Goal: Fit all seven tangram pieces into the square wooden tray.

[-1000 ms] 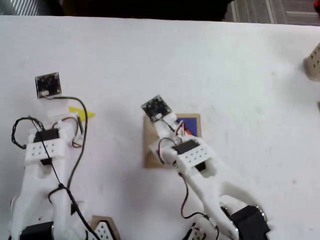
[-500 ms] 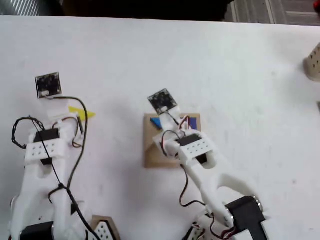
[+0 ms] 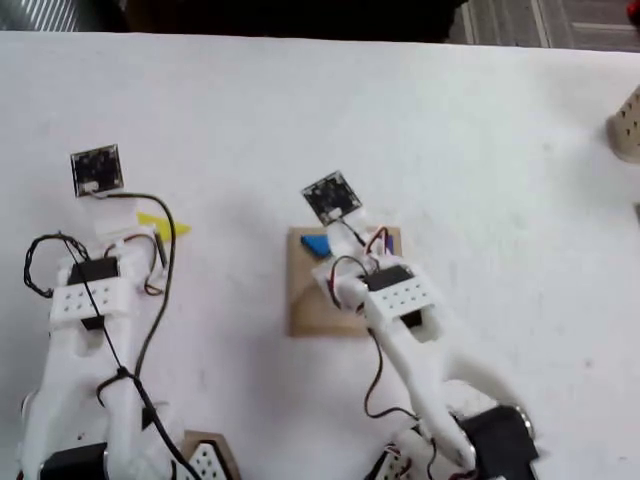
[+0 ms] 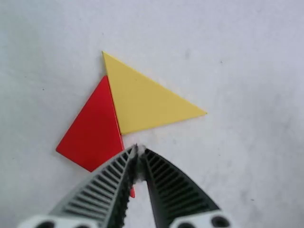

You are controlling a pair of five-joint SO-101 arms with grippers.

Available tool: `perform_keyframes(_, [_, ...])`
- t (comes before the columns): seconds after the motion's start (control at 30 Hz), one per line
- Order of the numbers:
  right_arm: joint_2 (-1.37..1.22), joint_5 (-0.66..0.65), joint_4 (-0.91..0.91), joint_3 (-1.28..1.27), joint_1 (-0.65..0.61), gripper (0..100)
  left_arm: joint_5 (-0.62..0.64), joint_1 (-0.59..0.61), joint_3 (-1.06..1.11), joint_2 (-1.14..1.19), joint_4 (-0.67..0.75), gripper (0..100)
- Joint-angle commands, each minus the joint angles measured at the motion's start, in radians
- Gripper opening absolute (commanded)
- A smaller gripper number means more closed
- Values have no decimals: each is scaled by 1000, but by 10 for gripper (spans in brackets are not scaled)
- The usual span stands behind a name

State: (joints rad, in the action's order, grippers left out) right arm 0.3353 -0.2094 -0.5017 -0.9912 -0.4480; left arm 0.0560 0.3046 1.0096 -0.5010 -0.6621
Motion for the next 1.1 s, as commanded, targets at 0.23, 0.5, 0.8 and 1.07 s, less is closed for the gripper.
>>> perform_keyframes(0.23, [116,-81,-119,-84,8,19,6,7,-8,-44,17,24])
perform_keyframes(0.5, [-18,-86,-168,26,73,19,6,10,-6,-44,17,24])
perform_keyframes(0.8, [-82,-87,-166,95,136,19,6,8,-6,-44,17,24])
perform_keyframes(1.07, [-77,-89,-199,103,130,19,6,8,-6,-44,17,24])
